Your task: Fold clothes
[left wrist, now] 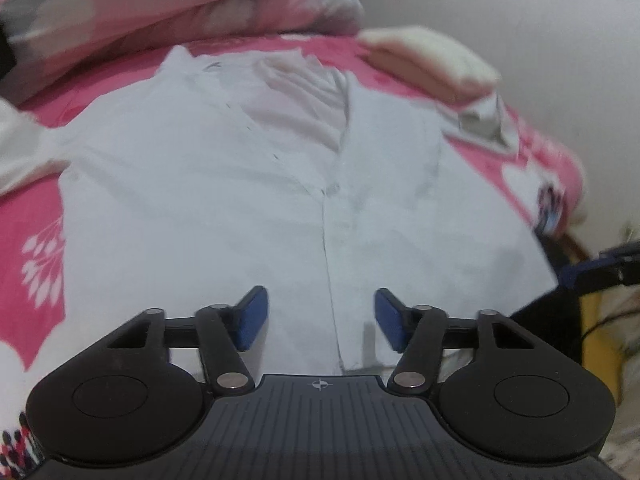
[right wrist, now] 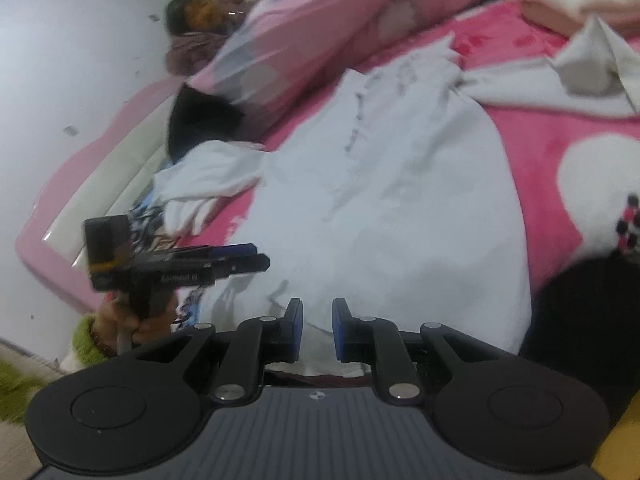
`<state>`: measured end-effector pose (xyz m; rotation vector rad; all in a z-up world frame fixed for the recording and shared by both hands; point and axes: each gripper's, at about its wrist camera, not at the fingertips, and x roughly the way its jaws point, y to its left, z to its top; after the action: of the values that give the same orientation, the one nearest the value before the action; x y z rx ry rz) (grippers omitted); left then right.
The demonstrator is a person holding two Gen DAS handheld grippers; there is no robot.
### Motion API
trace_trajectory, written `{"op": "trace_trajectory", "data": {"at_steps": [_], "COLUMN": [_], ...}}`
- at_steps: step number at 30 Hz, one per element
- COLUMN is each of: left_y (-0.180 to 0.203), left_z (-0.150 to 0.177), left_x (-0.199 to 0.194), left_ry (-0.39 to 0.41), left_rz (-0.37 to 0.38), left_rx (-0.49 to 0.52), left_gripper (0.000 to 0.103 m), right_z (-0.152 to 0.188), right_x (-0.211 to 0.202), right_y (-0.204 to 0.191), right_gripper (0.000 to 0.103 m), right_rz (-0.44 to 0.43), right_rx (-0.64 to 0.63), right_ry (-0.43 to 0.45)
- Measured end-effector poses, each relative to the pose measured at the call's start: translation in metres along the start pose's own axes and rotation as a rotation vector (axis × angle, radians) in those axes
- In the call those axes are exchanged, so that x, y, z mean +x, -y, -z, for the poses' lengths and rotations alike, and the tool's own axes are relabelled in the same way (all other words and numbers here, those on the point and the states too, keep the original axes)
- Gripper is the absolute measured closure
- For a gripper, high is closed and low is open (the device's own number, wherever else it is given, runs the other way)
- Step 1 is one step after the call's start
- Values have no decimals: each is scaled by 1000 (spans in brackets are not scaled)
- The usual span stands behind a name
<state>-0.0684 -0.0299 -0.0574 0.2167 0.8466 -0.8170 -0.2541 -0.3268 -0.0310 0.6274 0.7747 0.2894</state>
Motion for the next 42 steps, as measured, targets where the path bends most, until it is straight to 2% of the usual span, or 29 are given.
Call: {"op": "trace_trajectory", "data": {"at_steps": [5,8,11,13,15,21,25,28,35,38,42], "left_y": [12,16,15,15,15,8,2,0,-10,-17,-26], "left_z": [7,8,7,5,4,1,-1,-1,-2,-3,-5], "left_x": [9,9,11,10,11,4,0,-1,1,-1,-8], "left_ry": [-25,-18,-17,-11,-8,9,24,35,57,74,100], "left_rz": [-15,-33,-37,-30,-28,4,21,25,55,79,108], "left_rx": [32,52,41,28,8,-61,-103,-111,-162,-190,-228], "left_gripper": [57,67,82,97,101,103,103,103,103,103,103], "right_z": [17,29,38,41,43,49,49,49,47,47,56], "right_x": [30,33,30,28,28,37,35,33,31,42,69], "right_y": [27,40,51,57,63,80,78,77,71,65,66], "right_gripper": [85,85,72,63,61,60,66,66,63,55,55], "right_rz": [-18,-23,-24,-11,4,14,34,39,41,-9,-86], "right_rx": [179,281,374,426,481,636,653,671,729,749,833], "right_ry": [-39,-12,37,65,91,168,233,241,170,120,55]}}
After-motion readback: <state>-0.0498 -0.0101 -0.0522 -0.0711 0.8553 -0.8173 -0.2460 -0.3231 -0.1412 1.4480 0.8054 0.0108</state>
